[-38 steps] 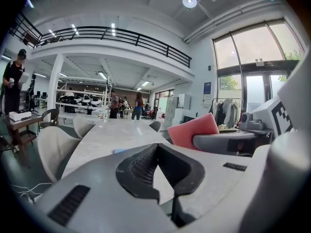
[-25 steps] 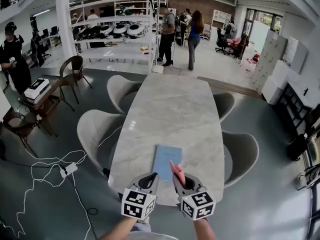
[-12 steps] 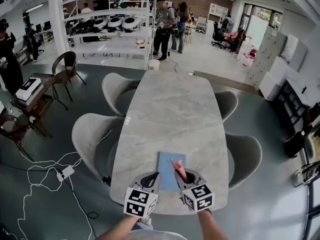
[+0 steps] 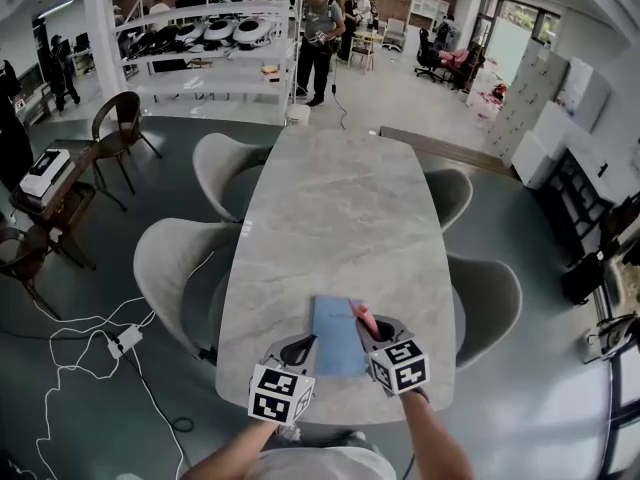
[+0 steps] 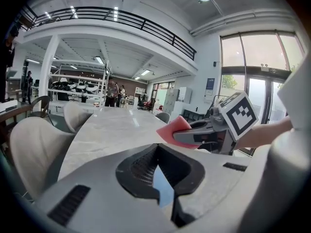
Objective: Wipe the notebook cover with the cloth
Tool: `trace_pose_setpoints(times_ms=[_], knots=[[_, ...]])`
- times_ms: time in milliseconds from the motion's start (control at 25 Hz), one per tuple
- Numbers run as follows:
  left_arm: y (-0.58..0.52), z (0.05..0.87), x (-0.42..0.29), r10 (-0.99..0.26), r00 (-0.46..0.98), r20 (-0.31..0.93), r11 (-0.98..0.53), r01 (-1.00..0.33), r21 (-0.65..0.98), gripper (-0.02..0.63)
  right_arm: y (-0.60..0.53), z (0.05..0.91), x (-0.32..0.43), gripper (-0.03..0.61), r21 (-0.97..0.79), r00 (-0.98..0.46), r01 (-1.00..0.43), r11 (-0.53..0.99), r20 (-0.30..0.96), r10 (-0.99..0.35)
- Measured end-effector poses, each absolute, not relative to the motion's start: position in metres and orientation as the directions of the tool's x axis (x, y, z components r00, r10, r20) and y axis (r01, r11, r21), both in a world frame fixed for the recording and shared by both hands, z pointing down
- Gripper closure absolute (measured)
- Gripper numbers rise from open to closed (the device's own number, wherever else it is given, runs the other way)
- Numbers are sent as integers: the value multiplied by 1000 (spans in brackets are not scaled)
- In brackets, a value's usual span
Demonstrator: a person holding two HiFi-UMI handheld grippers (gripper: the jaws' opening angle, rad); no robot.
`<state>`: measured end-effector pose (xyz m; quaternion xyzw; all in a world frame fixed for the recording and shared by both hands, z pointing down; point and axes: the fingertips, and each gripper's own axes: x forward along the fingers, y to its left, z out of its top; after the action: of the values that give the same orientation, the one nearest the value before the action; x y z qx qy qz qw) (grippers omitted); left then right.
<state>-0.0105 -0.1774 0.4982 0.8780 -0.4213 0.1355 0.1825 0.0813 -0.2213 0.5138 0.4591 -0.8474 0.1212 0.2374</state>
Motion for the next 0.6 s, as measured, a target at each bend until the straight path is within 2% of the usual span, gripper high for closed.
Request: trace_pose_setpoints(times_ms=[600], knots=[[-195, 531, 24, -728, 521, 446, -474, -852, 221, 607, -270, 575, 112, 563, 95, -504, -691, 717, 648, -572]])
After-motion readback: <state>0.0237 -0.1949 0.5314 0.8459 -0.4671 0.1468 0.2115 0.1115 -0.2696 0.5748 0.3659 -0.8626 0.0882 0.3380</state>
